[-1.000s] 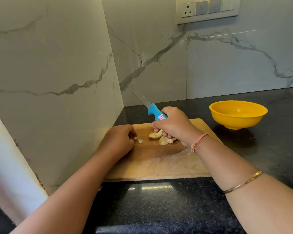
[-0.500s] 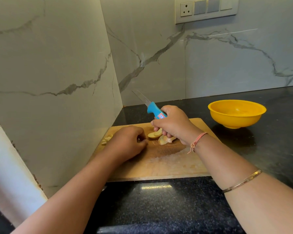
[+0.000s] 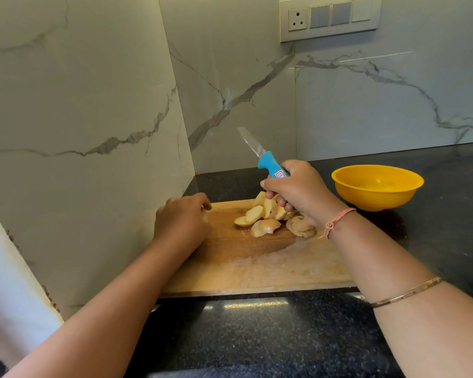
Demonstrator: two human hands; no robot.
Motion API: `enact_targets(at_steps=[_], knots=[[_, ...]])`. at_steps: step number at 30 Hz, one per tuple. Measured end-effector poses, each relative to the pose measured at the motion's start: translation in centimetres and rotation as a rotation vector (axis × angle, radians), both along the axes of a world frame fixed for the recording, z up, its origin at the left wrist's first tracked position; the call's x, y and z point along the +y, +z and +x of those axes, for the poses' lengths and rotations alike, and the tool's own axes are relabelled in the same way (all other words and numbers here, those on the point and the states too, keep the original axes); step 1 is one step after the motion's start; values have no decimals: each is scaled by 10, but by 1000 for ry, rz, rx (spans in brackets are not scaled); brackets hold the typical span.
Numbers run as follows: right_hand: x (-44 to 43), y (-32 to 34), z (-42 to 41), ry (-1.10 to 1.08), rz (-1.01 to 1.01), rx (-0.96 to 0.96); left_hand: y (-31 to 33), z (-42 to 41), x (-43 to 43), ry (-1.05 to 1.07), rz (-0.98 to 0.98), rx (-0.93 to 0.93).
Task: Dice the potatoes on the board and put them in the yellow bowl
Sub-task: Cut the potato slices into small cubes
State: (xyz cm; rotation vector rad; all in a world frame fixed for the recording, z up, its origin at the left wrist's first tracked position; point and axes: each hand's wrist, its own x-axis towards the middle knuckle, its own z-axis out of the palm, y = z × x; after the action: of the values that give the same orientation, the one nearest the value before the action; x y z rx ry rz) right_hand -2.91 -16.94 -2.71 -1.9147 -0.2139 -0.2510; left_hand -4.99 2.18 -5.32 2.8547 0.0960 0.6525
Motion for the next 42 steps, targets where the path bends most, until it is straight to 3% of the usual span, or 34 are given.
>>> enact_targets(at_steps=[3, 10, 15, 22, 27, 30, 34, 42], knots=[[-1, -2, 0, 1, 0, -4, 6, 1, -16, -53, 39, 20], [-1, -5, 1, -11, -19, -7, 6, 16, -57, -268, -94, 252], [-1, -5, 4, -14, -26, -6, 4, 21, -58, -286, -215, 159], [1, -6, 2, -5, -46, 16, 5, 14, -50, -268, -604, -10], [4, -7, 0, 8, -93, 27, 5, -5, -26, -184, -676, 127], [8, -8, -2, 7, -125, 37, 1, -15, -16, -124, -647, 191], [13, -11, -9, 29, -168, 59, -1, -24, -11, -110, -461, 214], [19, -6, -32, 106, -240, 120, -4, -36, 4, -287, -416, 346]])
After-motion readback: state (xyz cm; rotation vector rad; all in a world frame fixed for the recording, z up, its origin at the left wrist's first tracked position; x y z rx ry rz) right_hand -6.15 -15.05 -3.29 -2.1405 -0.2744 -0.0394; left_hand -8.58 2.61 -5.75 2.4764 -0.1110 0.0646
